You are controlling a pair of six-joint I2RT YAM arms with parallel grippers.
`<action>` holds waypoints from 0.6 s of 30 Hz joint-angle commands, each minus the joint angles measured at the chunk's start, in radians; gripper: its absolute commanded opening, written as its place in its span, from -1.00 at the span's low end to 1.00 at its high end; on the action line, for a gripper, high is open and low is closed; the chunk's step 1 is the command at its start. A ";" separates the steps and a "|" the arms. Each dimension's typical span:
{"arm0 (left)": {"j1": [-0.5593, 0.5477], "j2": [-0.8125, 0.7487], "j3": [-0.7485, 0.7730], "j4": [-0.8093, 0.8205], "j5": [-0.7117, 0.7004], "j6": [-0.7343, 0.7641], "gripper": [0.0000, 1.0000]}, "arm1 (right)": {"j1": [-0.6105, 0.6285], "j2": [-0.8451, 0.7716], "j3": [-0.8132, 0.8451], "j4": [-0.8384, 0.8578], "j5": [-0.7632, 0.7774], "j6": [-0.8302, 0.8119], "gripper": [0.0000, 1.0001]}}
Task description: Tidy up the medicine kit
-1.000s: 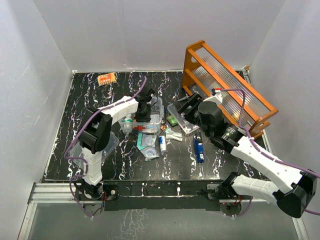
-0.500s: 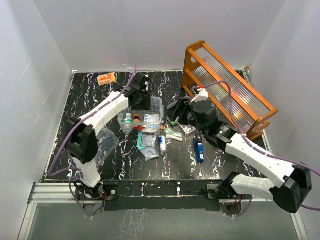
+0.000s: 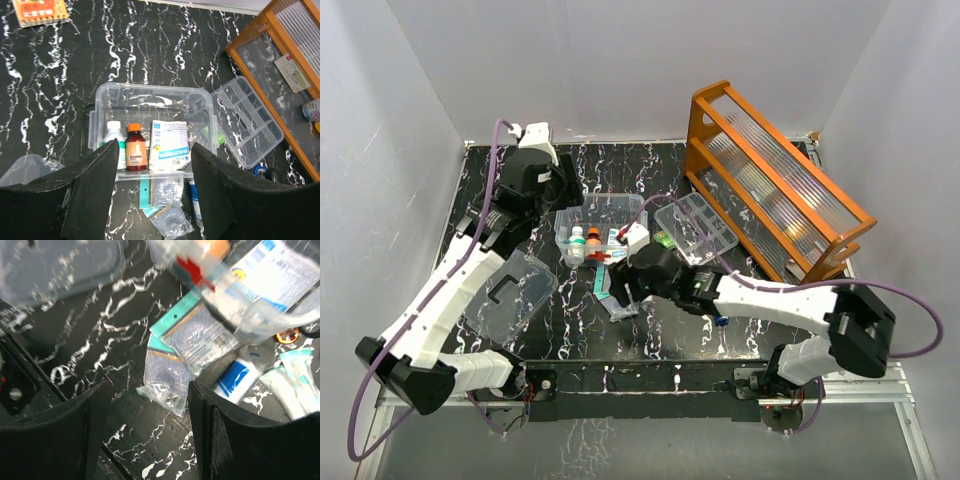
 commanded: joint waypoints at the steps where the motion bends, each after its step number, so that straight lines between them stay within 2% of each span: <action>1: 0.007 -0.073 -0.038 0.007 -0.097 -0.005 0.18 | 0.061 0.081 0.067 0.000 0.107 -0.044 0.20; 3: 0.007 -0.093 -0.043 0.008 -0.099 -0.005 0.19 | 0.077 0.122 0.079 -0.022 0.129 -0.014 0.16; 10: 0.007 -0.106 -0.066 0.005 -0.095 -0.010 0.20 | 0.081 0.221 0.086 -0.079 0.251 0.142 -0.23; 18: 0.007 -0.090 -0.068 -0.003 -0.075 -0.015 0.20 | 0.081 0.308 0.101 -0.079 0.217 0.149 -0.24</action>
